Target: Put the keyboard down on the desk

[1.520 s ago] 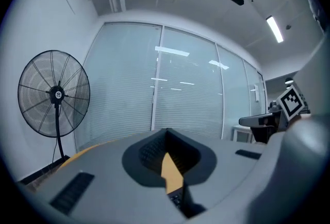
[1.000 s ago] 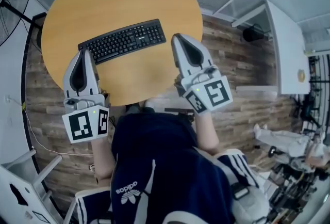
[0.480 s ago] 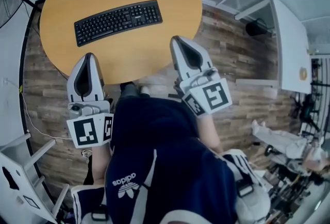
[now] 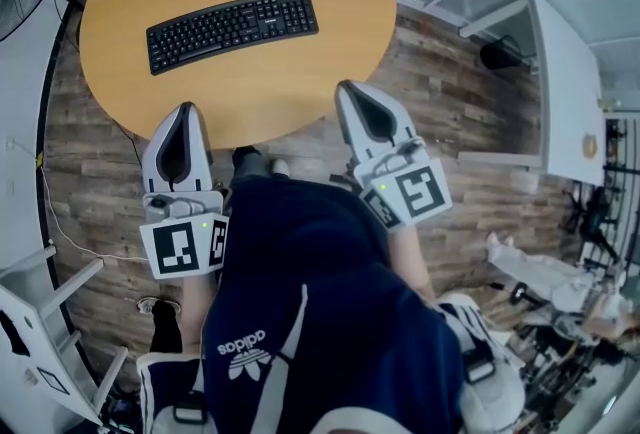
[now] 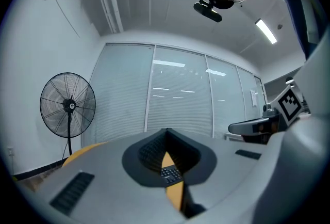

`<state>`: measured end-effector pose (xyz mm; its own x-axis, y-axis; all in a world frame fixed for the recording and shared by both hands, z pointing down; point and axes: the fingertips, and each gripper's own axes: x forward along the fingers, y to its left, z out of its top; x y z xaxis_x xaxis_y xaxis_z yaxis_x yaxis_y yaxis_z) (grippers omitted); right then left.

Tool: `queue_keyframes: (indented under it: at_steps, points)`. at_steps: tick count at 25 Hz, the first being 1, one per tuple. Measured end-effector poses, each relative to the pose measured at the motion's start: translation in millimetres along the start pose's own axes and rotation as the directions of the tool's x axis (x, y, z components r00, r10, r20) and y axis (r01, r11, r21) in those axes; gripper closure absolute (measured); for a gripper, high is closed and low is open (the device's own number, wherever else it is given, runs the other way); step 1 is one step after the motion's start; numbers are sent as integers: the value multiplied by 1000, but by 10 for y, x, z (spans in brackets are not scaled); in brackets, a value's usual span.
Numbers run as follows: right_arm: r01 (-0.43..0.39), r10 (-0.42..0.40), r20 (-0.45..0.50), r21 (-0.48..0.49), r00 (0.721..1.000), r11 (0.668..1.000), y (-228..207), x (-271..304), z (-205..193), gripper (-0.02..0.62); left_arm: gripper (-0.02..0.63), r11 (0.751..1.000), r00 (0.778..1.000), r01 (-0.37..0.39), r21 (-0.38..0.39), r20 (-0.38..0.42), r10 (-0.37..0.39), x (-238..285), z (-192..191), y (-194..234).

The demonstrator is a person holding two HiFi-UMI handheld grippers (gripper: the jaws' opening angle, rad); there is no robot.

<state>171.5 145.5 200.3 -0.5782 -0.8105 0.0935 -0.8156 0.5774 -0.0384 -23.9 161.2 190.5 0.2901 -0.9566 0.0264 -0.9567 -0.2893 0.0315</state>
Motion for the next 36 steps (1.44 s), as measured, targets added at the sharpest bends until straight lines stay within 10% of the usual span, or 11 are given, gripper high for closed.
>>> queue_keyframes:
  at_steps: [36]
  points:
    - [-4,4,9,22,1000,1000,-135,-146,-19,591,603,997,1000,5,75,-13,-4,48,90,-151]
